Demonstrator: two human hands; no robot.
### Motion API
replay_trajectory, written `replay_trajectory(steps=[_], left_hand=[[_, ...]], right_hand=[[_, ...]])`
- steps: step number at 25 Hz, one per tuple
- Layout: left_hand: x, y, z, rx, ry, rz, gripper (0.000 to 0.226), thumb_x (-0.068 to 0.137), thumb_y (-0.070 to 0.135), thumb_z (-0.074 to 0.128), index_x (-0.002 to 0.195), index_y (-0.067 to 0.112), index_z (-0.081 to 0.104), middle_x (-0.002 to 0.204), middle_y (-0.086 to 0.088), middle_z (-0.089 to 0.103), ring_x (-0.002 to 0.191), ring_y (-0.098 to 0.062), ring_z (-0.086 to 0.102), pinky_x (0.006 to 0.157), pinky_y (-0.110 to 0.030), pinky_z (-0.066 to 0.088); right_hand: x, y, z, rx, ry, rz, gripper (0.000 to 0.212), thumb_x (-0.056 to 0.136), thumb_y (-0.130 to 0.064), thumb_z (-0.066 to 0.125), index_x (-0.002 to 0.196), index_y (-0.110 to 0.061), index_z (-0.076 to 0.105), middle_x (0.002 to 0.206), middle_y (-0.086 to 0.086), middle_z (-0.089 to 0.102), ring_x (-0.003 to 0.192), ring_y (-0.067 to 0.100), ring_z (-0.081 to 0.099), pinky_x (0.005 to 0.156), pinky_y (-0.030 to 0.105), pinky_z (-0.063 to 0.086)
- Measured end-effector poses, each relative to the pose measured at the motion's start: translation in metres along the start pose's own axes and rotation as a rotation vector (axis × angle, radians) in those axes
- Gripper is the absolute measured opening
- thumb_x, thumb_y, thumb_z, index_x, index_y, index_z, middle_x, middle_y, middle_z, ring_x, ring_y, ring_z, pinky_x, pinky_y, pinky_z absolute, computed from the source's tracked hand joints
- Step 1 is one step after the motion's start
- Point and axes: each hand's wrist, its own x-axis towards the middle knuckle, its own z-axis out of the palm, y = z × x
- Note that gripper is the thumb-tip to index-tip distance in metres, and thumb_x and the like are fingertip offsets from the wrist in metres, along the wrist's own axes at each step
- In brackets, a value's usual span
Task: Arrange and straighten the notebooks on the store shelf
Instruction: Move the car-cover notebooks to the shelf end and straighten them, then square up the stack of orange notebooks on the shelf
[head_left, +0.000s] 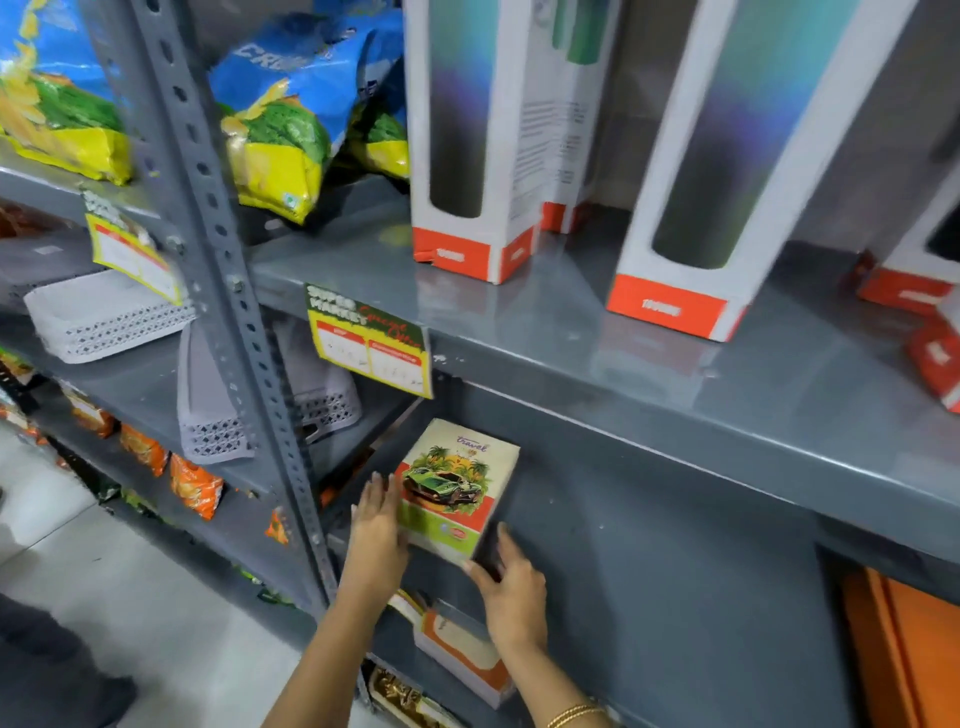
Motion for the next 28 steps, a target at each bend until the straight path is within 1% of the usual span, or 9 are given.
replay_trajectory(steps=[2, 5, 9, 14, 16, 18, 20, 24, 28], left_hand=[[-0.022, 0.034, 0.014, -0.018, 0.146, 0.096, 0.07, 0.081, -0.009, 0.049, 0.145, 0.005, 0.025, 0.156, -0.019, 0.018, 0.146, -0.032, 0.013, 0.121, -0.044, 0.013], [-0.053, 0.105, 0.041, -0.169, 0.102, 0.184, 0.069, 0.077, -0.013, 0.048, 0.142, 0.005, 0.032, 0.152, -0.016, 0.03, 0.143, -0.029, 0.025, 0.119, -0.038, 0.023], [-0.108, 0.212, 0.089, -0.38, -0.215, 0.296, 0.052, 0.09, 0.005, 0.043, 0.141, 0.016, 0.038, 0.141, -0.008, 0.051, 0.129, -0.022, 0.049, 0.106, -0.03, 0.038], [-0.18, 0.317, 0.149, -0.305, -0.635, 0.397, 0.055, 0.088, 0.008, 0.042, 0.14, 0.027, 0.037, 0.141, -0.004, 0.051, 0.133, -0.024, 0.043, 0.111, -0.031, 0.034], [-0.203, 0.344, 0.166, -0.257, -0.742, 0.38, 0.049, 0.093, 0.019, 0.041, 0.141, 0.026, 0.036, 0.144, -0.005, 0.047, 0.134, -0.027, 0.041, 0.112, -0.036, 0.035], [-0.223, 0.364, 0.177, -0.201, -0.771, 0.352, 0.048, 0.094, 0.025, 0.042, 0.141, 0.023, 0.036, 0.144, -0.008, 0.046, 0.133, -0.03, 0.042, 0.111, -0.039, 0.036], [-0.235, 0.378, 0.177, -0.16, -0.715, 0.329, 0.048, 0.094, 0.028, 0.045, 0.141, 0.018, 0.037, 0.143, -0.009, 0.047, 0.134, -0.029, 0.037, 0.109, -0.037, 0.035], [-0.25, 0.384, 0.179, -0.109, -0.751, 0.382, 0.069, 0.084, 0.036, 0.063, 0.141, 0.014, 0.033, 0.147, -0.004, 0.041, 0.137, -0.026, 0.034, 0.11, -0.035, 0.032], [-0.252, 0.37, 0.195, -0.055, -0.8, 0.422, 0.106, 0.071, 0.032, 0.077, 0.149, 0.021, 0.005, 0.16, 0.002, 0.007, 0.14, -0.024, 0.031, 0.116, -0.04, 0.03]], right_hand=[[-0.001, 0.001, -0.019, 0.001, 0.039, 0.014, 0.059, 0.082, -0.032, 0.067, 0.136, -0.024, 0.045, 0.132, -0.002, 0.058, 0.121, 0.015, 0.054, 0.102, 0.033, 0.046], [-0.004, 0.009, -0.069, 0.048, 0.139, 0.002, 0.045, 0.086, -0.029, 0.062, 0.13, -0.022, 0.053, 0.132, -0.006, 0.057, 0.123, 0.011, 0.052, 0.107, 0.026, 0.039], [-0.019, 0.049, -0.171, 0.01, 0.267, -0.018, 0.032, 0.088, -0.015, 0.056, 0.118, -0.024, 0.062, 0.119, -0.005, 0.067, 0.11, 0.012, 0.062, 0.098, 0.026, 0.047], [-0.069, 0.127, -0.303, -0.079, 0.454, 0.098, 0.03, 0.088, -0.005, 0.054, 0.113, -0.018, 0.065, 0.114, 0.001, 0.069, 0.104, 0.017, 0.064, 0.089, 0.024, 0.048], [-0.092, 0.154, -0.345, -0.141, 0.54, 0.13, 0.031, 0.089, -0.003, 0.051, 0.115, -0.013, 0.064, 0.117, 0.006, 0.067, 0.107, 0.022, 0.063, 0.091, 0.026, 0.045], [-0.114, 0.18, -0.382, -0.185, 0.589, 0.183, 0.036, 0.086, 0.003, 0.05, 0.117, -0.012, 0.063, 0.118, 0.007, 0.066, 0.109, 0.026, 0.062, 0.093, 0.028, 0.045], [-0.131, 0.207, -0.409, -0.232, 0.599, 0.306, 0.041, 0.083, 0.003, 0.05, 0.119, -0.013, 0.061, 0.119, 0.011, 0.064, 0.109, 0.03, 0.061, 0.089, 0.033, 0.047], [-0.15, 0.25, -0.432, -0.344, 0.429, 0.5, 0.04, 0.092, -0.024, 0.049, 0.13, -0.015, 0.049, 0.136, 0.019, 0.05, 0.122, 0.037, 0.05, 0.097, 0.043, 0.045], [-0.16, 0.247, -0.438, -0.217, 0.322, 0.45, 0.037, 0.097, -0.023, 0.042, 0.131, -0.009, 0.044, 0.114, 0.021, 0.063, 0.105, 0.036, 0.06, 0.086, 0.04, 0.046]])
